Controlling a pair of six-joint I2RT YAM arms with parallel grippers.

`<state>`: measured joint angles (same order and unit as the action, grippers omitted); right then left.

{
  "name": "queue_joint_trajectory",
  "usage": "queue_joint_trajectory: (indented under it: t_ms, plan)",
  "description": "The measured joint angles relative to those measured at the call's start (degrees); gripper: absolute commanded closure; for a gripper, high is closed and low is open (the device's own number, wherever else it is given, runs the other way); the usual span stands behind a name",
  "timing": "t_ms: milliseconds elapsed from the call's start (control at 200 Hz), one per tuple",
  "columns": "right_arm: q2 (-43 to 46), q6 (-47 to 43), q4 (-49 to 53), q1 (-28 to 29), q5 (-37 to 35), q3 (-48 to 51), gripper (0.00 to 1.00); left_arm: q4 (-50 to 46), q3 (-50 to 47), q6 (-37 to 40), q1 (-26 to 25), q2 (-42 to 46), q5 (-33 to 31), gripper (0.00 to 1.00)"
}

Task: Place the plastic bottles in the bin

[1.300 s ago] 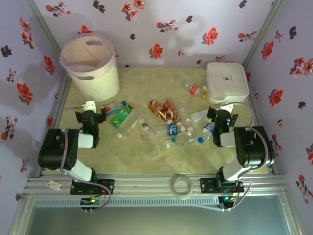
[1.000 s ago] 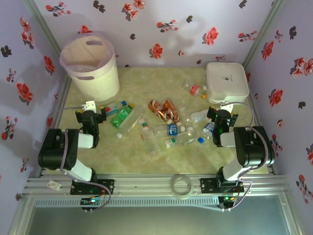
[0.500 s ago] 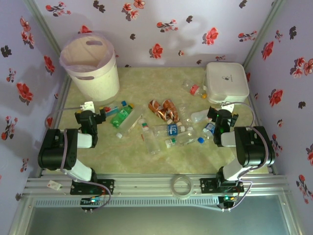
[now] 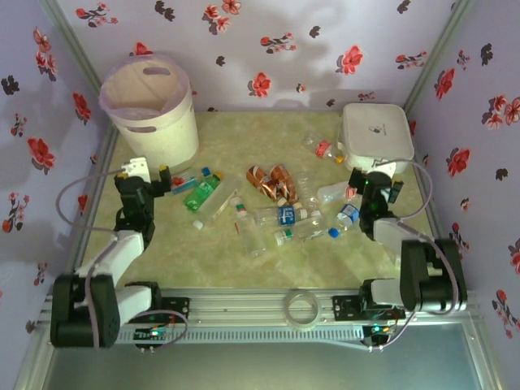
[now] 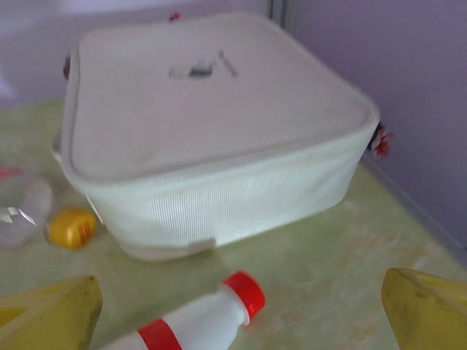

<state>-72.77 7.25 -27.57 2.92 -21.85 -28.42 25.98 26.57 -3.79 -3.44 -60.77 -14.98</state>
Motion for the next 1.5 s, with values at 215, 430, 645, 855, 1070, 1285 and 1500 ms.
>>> queue_joint_trajectory:
  t_ms: [215,430,645,855,1070,1285,1500]
  plan:
    - [10.82,6.71,31.41,1.55,-1.46,-15.52,0.01,-22.25,10.73,-6.84,-3.48,9.35,0.31,0.00]
    - [8.92,13.62,62.53,1.64,2.78,-27.36,0.09,-40.94,20.57,-13.84,-12.33,6.05,3.13,0.02]
    - [10.19,20.98,77.96,3.82,13.35,-24.98,0.14,-48.98,26.51,-19.50,-22.53,-2.03,6.01,0.02]
    - [13.64,28.68,79.45,7.80,19.26,-18.01,0.18,-46.66,27.71,-24.37,-23.43,-6.56,11.67,0.02]
    - [11.96,36.09,70.01,8.66,22.32,-9.73,0.17,-43.23,27.71,-27.50,-23.58,-7.48,14.64,0.03]
    - [6.01,38.62,59.95,8.68,24.48,-8.48,0.16,-41.64,26.86,-29.00,-23.58,-6.34,15.28,0.03]
    - [1.49,39.36,55.45,8.66,24.55,-7.02,0.22,-40.98,26.71,-29.77,-23.58,-6.34,15.37,0.03]
